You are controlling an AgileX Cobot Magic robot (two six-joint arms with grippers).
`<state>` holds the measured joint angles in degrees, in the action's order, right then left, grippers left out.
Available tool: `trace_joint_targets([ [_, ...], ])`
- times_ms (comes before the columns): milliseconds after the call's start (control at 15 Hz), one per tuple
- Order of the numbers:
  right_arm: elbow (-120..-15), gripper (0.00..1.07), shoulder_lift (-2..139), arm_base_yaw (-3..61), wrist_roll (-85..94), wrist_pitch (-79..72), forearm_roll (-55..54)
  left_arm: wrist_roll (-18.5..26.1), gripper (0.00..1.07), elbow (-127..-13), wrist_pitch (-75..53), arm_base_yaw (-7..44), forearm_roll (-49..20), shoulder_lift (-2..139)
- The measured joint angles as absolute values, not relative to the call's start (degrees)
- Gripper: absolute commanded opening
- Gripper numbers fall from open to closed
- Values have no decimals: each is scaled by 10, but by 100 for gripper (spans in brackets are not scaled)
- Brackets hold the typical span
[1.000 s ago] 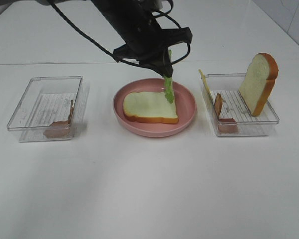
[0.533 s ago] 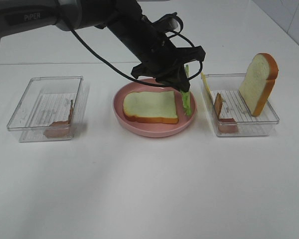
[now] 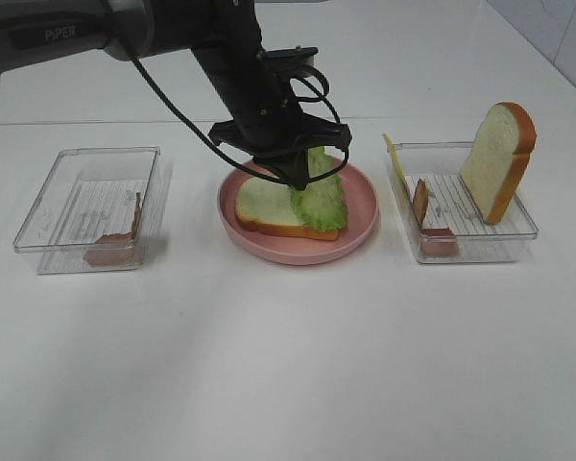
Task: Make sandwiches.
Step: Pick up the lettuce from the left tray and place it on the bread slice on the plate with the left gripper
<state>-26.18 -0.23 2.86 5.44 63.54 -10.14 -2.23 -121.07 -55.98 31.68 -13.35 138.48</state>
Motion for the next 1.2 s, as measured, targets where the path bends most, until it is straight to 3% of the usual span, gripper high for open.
trace_joint_targets([
  [333, -262, 85, -2, 29, 54, 635, -101, -74, 0, -1211, -560, 317, -67, 1385],
  [667, -262, 85, -2, 29, 54, 635, -101, -78, 2, -1211, -566, 317, -61, 1385],
  [867, -262, 85, -2, 29, 54, 635, -101, -102, 43, -1211, -567, 317, -17, 1385],
  [933, -262, 85, -2, 29, 54, 635, -101, -104, 51, -1211, -567, 317, -14, 1385],
  [1067, -262, 85, -2, 29, 54, 635, -101, -108, 89, -1211, -571, 317, 0, 1379],
  [1200, -262, 85, -2, 29, 54, 635, -101, -108, 100, -1211, -586, 317, 11, 1358],
])
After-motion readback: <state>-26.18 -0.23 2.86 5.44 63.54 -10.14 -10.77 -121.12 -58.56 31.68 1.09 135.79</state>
